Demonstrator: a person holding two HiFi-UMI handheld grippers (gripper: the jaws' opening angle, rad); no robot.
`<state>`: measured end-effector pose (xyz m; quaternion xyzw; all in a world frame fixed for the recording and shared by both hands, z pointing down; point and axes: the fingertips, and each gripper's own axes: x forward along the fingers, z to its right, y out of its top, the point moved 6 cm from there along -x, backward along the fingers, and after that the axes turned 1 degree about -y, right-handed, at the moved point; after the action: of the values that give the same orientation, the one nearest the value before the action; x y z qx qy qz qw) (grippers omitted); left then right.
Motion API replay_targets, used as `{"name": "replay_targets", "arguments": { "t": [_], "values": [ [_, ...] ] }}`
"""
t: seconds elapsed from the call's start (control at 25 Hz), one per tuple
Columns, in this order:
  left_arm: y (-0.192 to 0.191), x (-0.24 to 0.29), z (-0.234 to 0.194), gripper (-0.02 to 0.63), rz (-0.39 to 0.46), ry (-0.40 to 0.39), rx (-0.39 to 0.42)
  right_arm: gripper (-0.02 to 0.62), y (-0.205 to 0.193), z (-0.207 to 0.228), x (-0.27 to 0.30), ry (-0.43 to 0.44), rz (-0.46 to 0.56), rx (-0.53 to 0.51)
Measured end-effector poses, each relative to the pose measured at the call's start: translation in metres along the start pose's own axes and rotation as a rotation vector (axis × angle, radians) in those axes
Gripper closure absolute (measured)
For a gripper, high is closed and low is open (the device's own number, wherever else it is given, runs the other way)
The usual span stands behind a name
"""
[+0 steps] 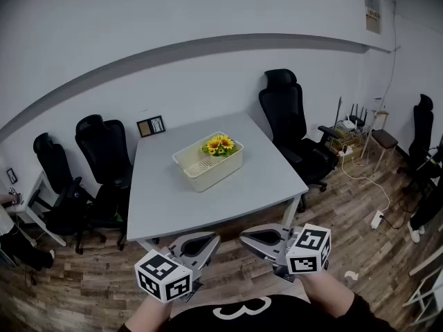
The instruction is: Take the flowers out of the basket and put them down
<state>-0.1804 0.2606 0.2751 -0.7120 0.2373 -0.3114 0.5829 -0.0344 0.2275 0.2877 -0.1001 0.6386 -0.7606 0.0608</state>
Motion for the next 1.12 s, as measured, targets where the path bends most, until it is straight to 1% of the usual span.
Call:
{"name": "replay_targets", "arguments": {
  "t": [0.16, 0.32, 0.44, 0.56, 0.72, 0.92, 1.12],
  "values": [
    [0.001, -0.001, -0.001, 0.593, 0.011, -0.005, -0.01, 0.588, 0.001, 0.0, 0.003, 0.002, -0.001, -0.008],
    [-0.001, 0.003, 0.001, 0.594, 0.013, -0.002, -0.007, 0.588, -0.001, 0.004, -0.001, 0.014, -0.003, 0.01],
    [-0.001, 0.009, 0.004, 0.593, 0.025, -0.016, -0.026, 0.588, -0.002, 0.009, -0.01, 0.017, 0.01, 0.029],
    [-0.001, 0.019, 0.01, 0.593, 0.028, -0.03, -0.016, 0.588, -0.004, 0.016, -0.017, 0.021, 0.016, 0.047],
    [0.002, 0.038, 0.019, 0.592, 0.027, -0.033, 0.01, 0.588, -0.005, 0.026, -0.033, 0.02, 0.014, 0.054],
    [0.001, 0.069, 0.034, 0.594, 0.028, -0.056, -0.032, 0.587, -0.005, 0.042, -0.065, 0.005, 0.025, 0.049],
    [0.004, 0.102, 0.055, 0.592, 0.019, -0.048, 0.002, 0.587, -0.005, 0.06, -0.1, -0.002, 0.036, 0.049]
  ]
}}
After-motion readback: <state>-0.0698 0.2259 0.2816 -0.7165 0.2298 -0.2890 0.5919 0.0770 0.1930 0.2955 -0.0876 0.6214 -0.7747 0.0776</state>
